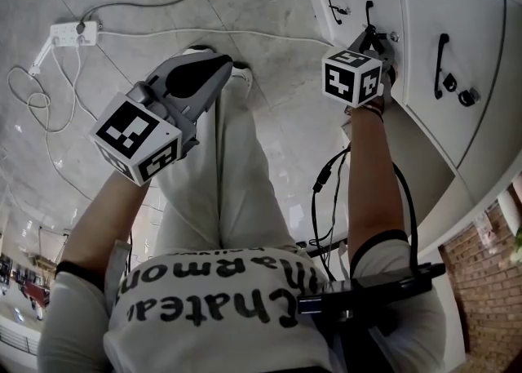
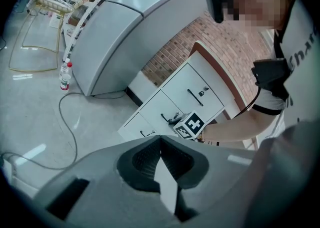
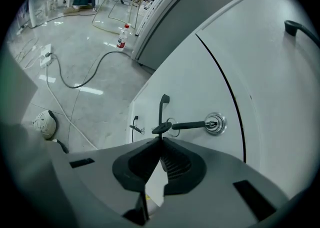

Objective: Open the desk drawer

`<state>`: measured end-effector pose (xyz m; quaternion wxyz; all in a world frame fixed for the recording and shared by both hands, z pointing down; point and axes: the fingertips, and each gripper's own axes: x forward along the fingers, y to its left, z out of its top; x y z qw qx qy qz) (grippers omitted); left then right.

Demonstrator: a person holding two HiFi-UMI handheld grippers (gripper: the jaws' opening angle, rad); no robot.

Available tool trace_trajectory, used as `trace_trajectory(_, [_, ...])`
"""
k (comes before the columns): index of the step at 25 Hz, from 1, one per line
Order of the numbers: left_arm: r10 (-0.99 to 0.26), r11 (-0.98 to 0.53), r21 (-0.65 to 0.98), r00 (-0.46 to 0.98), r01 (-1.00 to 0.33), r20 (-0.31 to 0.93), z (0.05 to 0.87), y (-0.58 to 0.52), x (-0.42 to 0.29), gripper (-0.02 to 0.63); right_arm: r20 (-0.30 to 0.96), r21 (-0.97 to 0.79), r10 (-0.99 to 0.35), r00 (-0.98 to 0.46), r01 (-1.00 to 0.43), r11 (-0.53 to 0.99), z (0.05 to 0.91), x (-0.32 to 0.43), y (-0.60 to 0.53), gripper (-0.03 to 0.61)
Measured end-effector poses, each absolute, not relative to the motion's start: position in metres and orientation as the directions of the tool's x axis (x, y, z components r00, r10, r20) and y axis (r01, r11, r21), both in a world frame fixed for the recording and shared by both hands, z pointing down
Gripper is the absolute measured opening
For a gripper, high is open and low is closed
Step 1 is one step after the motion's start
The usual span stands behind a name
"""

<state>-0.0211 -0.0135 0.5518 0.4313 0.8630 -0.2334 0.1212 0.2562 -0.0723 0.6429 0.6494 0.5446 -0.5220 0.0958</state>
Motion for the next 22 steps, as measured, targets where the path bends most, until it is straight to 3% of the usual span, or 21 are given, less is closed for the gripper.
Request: trace_trajectory(22, [-0.38, -0.492, 0.664, 0.825, -0.563, 0.419, 0.554, 0.002, -0.049, 0.015, 0.787, 0.601, -0.462, 0.41, -0.681, 0.419, 0.646, 0.183, -0.027, 0.02])
